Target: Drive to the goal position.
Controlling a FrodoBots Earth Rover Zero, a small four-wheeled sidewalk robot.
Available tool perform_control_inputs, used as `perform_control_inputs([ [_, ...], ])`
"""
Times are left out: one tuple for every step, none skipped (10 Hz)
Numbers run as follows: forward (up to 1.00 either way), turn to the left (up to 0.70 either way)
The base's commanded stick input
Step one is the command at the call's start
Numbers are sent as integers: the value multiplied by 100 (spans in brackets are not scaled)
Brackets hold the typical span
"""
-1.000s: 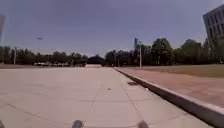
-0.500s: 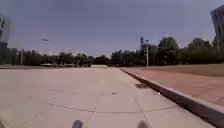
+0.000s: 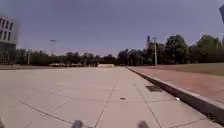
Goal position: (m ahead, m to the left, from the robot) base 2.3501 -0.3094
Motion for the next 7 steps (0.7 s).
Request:
perform_control_inputs([
  [85, 0],
  [85, 0],
  [85, -18],
  [85, -34],
  [85, -34],
  [85, -15],
  [85, 0],
])
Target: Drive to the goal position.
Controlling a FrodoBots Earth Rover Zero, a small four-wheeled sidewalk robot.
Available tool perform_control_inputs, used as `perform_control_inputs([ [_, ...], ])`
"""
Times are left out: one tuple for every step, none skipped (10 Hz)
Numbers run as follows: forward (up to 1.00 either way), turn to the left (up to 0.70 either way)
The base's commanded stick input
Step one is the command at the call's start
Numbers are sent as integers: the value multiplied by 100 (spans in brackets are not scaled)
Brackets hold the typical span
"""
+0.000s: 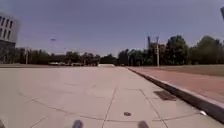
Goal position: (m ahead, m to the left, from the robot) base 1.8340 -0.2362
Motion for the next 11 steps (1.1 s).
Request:
perform_control_inputs([
  [85, 0],
  [85, 0],
  [85, 0],
  [85, 0],
  [85, 0],
  [85, 0],
  [85, -25],
  [85, -30],
  [85, -23],
  [85, -15],
  [85, -8],
])
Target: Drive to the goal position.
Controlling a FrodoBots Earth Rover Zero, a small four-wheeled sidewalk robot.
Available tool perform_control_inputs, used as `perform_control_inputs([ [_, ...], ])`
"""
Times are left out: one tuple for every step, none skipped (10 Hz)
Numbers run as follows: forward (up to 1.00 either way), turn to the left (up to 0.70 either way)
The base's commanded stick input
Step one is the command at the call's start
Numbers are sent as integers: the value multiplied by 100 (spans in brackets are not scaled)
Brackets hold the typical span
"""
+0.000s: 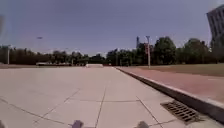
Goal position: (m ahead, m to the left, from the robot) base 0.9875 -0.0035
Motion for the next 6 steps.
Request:
perform_control_inputs([
  [85, -1],
  [85, 0],
  [85, 0],
  [85, 0],
  [85, 0],
  [85, 0],
])
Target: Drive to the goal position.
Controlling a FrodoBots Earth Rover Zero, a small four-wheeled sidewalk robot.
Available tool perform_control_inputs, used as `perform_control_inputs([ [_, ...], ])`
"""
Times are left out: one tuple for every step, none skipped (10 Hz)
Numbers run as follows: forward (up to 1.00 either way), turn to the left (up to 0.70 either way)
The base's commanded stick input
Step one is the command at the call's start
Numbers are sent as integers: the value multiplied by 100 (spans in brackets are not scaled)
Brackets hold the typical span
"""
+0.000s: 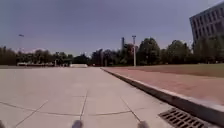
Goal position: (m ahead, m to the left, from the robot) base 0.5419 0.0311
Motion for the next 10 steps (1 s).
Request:
perform_control_inputs([
  [85, 0],
  [85, 0],
  [85, 0],
  [85, 0],
  [85, 0],
  [85, 0],
  [85, 0],
  [85, 0],
  [85, 0],
  [85, 34],
])
